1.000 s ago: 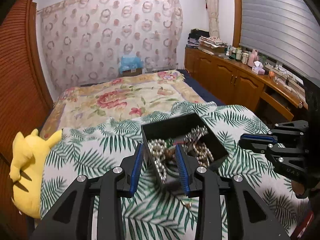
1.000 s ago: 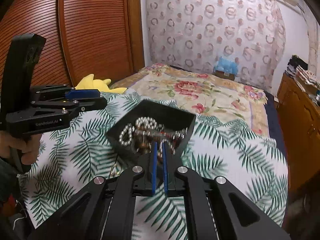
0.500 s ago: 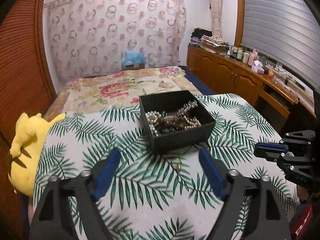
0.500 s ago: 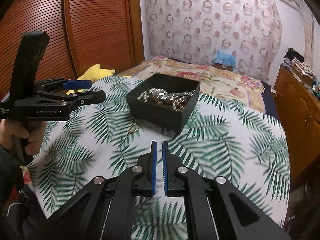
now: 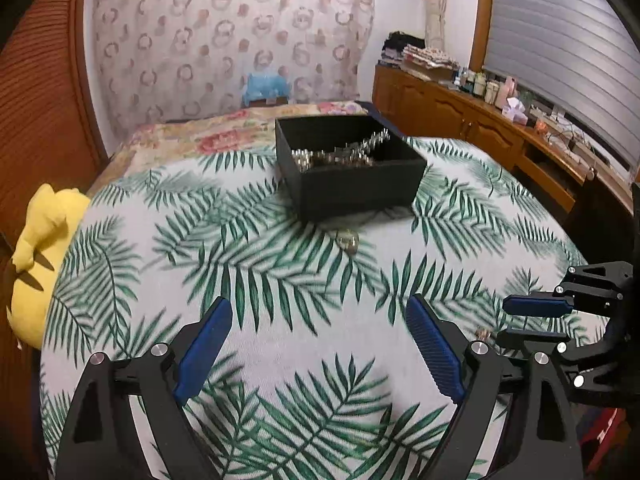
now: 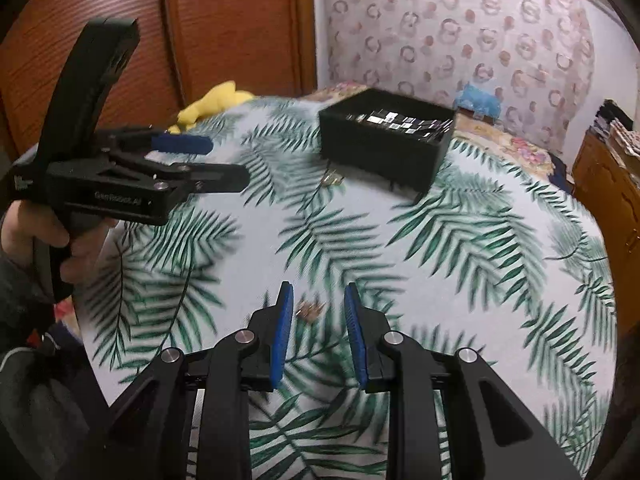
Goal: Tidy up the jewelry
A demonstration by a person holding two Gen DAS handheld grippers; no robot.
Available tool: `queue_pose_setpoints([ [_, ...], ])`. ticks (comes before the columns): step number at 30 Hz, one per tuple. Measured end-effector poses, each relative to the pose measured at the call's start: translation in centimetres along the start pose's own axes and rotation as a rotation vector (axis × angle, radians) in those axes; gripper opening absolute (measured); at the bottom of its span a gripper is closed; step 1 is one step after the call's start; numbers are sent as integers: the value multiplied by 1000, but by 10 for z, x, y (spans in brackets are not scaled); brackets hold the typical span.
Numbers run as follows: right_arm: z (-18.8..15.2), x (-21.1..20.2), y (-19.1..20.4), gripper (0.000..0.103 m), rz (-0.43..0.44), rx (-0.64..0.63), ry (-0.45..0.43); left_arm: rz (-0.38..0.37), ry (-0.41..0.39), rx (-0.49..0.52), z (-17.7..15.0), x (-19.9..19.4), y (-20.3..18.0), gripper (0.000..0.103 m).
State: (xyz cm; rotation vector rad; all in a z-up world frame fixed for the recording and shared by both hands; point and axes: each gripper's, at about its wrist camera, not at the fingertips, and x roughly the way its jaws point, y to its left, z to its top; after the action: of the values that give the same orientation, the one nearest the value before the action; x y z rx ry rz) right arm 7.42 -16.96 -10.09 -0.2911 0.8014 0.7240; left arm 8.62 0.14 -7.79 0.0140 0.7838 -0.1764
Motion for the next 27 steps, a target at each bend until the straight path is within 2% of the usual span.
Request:
queue_pose_setpoints([
  [6, -2, 12, 8, 29, -20, -16, 36, -13, 22, -10, -8, 8, 0, 85],
  [12, -3, 18, 8, 28, -38, -33, 56, 3, 38, 47, -5, 17, -10, 85],
  [15, -4, 18, 6, 17, -42, -37, 53, 7, 51, 67, -2, 25, -12, 85],
  [27, -5, 4, -12, 15, -55, 15, -3, -15, 66, 83, 28, 48, -19, 85],
])
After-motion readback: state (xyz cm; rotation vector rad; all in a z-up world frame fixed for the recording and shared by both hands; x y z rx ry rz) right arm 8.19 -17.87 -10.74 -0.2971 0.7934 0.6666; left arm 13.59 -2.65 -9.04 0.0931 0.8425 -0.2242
